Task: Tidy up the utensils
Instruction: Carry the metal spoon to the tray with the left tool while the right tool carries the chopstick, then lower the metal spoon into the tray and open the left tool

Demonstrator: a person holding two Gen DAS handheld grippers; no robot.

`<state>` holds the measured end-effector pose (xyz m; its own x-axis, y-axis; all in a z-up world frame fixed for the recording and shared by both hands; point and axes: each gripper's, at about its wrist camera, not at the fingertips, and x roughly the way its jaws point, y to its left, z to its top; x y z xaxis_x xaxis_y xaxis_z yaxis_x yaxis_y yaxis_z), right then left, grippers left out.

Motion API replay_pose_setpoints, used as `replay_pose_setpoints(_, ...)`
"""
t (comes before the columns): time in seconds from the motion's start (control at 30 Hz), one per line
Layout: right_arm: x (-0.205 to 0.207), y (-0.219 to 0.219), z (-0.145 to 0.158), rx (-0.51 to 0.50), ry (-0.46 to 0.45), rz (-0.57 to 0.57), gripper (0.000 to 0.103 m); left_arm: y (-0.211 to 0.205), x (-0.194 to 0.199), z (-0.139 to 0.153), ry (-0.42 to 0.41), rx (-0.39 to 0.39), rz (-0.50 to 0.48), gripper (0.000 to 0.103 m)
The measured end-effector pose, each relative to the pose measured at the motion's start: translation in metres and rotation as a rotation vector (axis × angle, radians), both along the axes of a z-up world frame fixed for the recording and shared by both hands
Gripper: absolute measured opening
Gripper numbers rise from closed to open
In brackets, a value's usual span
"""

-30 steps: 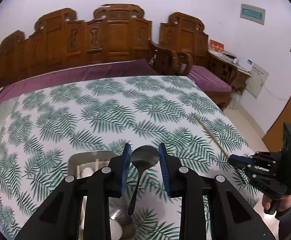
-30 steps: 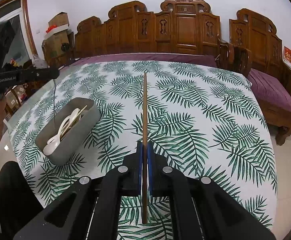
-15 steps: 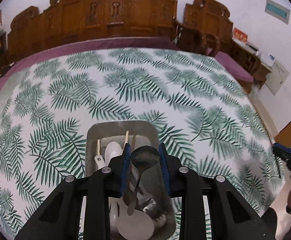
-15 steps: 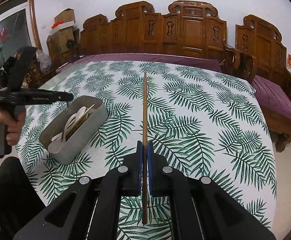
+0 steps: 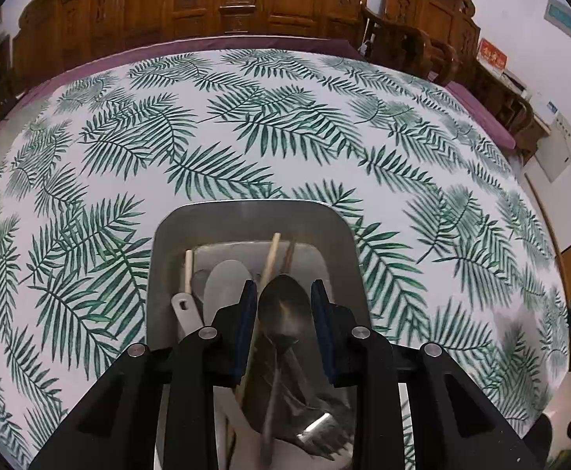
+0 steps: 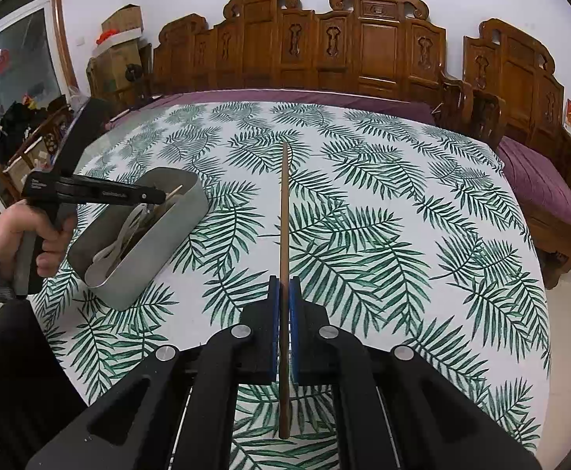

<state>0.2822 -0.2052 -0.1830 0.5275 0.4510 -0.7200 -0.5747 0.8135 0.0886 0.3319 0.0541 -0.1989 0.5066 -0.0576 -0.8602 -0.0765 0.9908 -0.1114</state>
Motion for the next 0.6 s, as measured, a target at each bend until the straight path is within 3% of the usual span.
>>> replay_pose_setpoints(0.1,-0.001,0.012,0.001,0.024,0.010,0.004,0.006,0.005,-0.007,0.001,-0.016,0.018,-0.004,0.036)
replay_pose_setpoints(0.37,-0.008,0.073,0.002,0.053,0.018,0.075,0.006,0.027,-0.051,0.026,-0.081,0.041,-0.018,0.036)
replay_pose_setpoints(0.6,-0.016,0.129,0.003,0.070,0.032,0.143,0.006,0.054,-0.095,0.048,-0.138,0.048,0.024,0.036)
